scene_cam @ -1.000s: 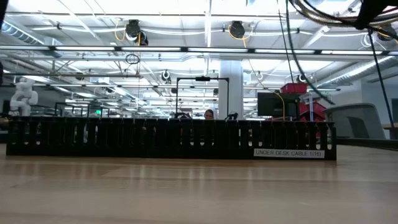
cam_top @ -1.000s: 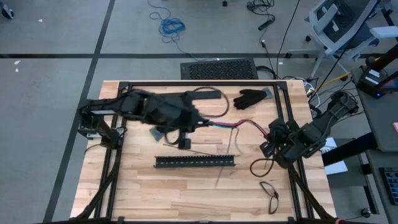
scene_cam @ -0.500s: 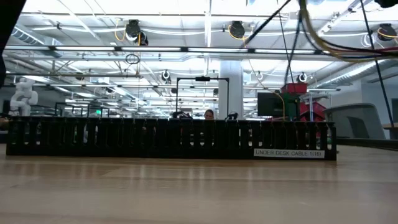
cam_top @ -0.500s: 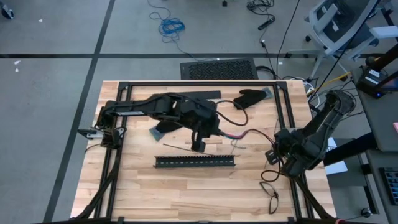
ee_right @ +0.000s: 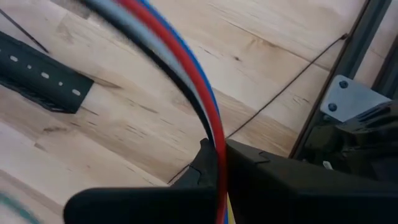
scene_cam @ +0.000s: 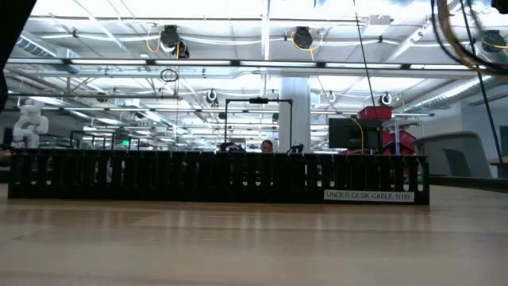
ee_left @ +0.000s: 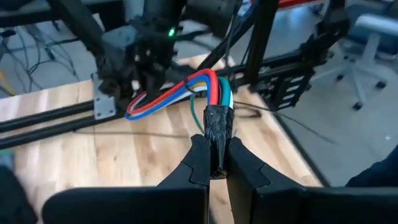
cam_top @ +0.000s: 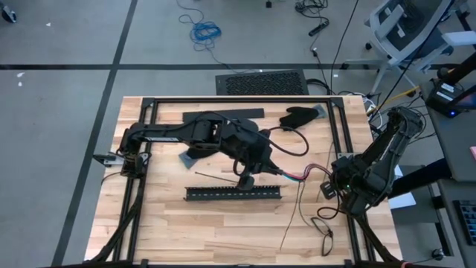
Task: Ziptie cables
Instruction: Put the zip tied cabled wires into the cable duct
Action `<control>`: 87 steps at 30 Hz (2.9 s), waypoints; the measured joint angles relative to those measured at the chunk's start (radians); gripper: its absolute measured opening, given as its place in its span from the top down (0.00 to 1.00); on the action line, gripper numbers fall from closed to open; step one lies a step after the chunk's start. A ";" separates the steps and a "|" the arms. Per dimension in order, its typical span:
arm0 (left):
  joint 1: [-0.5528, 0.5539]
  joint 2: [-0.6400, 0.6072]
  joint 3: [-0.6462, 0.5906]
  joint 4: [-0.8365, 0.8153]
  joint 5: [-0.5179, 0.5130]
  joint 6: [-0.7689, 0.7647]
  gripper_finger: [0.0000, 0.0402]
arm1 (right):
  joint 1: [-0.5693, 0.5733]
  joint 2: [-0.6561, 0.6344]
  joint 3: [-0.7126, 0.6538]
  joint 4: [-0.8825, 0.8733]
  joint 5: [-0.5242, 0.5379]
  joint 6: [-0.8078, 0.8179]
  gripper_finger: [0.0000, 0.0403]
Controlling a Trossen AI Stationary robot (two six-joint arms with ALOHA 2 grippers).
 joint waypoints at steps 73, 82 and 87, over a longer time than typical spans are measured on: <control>-0.033 -0.194 -0.260 -0.213 0.021 0.009 0.94 | -0.487 -0.031 -0.174 0.261 0.116 -0.639 1.00; 0.079 -0.163 -0.259 -0.047 0.034 0.096 0.94 | -0.439 -0.137 -0.176 0.039 0.159 -0.422 1.00; 0.159 -0.151 -0.258 0.014 0.026 0.125 0.94 | -0.430 -0.199 -0.177 -0.013 0.235 -0.332 1.00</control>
